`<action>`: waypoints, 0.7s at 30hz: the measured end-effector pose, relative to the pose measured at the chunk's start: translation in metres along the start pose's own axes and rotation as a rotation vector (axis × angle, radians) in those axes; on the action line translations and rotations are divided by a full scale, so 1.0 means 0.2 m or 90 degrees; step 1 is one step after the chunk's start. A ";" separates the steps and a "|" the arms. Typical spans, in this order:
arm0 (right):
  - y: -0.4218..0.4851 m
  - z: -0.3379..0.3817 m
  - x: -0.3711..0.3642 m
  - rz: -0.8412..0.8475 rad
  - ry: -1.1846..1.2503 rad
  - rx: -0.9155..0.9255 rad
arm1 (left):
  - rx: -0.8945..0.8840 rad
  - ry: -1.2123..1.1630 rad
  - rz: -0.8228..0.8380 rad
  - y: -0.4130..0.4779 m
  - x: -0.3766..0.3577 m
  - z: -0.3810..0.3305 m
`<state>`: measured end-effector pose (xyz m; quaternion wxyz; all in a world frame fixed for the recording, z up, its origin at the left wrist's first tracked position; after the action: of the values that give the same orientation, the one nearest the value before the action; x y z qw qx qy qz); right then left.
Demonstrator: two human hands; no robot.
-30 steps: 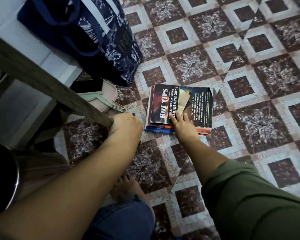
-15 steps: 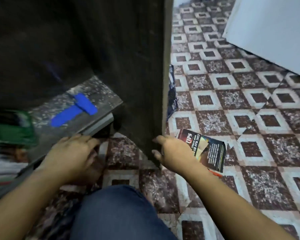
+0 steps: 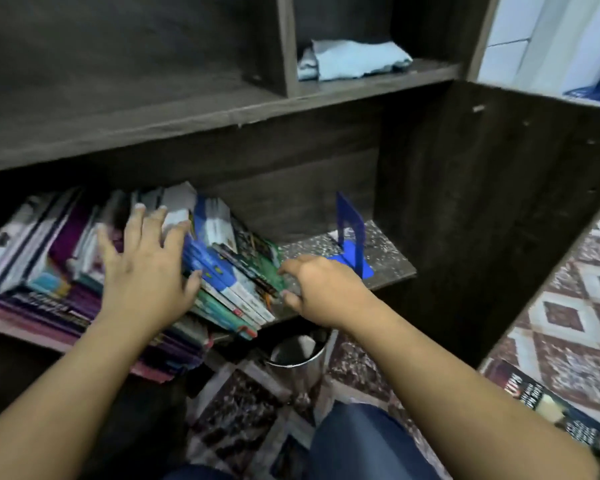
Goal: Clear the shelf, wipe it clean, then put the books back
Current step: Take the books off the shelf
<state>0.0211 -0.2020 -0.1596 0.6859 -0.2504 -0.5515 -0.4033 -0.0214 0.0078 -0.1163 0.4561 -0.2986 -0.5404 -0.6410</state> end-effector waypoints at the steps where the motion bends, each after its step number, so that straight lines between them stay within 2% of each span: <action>1: 0.05 0.05 0.00 -0.006 -0.004 0.013 | 0.021 0.010 0.017 0.00 0.00 0.04; 4: 0.19 0.18 -0.03 -0.029 -0.017 0.053 | 0.049 -0.001 0.090 0.01 -0.03 0.11; 8: 0.36 0.29 -0.10 -0.009 -0.010 0.083 | 0.081 -0.125 0.171 0.01 -0.09 0.10; 14: 0.50 0.32 -0.22 0.075 0.007 0.053 | 0.116 -0.159 0.183 0.02 -0.09 0.07; 21: 0.52 0.25 -0.31 0.080 0.219 0.026 | 0.126 -0.165 0.171 0.01 -0.09 0.06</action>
<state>0.0749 -0.0889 -0.1960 0.7989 -0.1976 -0.4173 -0.3855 -0.0131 0.0231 -0.1277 0.4915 -0.4014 -0.6103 -0.4742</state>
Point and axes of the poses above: each hand's wrist, its own y-axis towards the middle knuckle, its own x-axis out of the back of the hand, z = x × y, the point moved 5 cm from there along y, towards the middle knuckle, and after that the axes turned 3 degrees about -x, right-handed, at the moved point
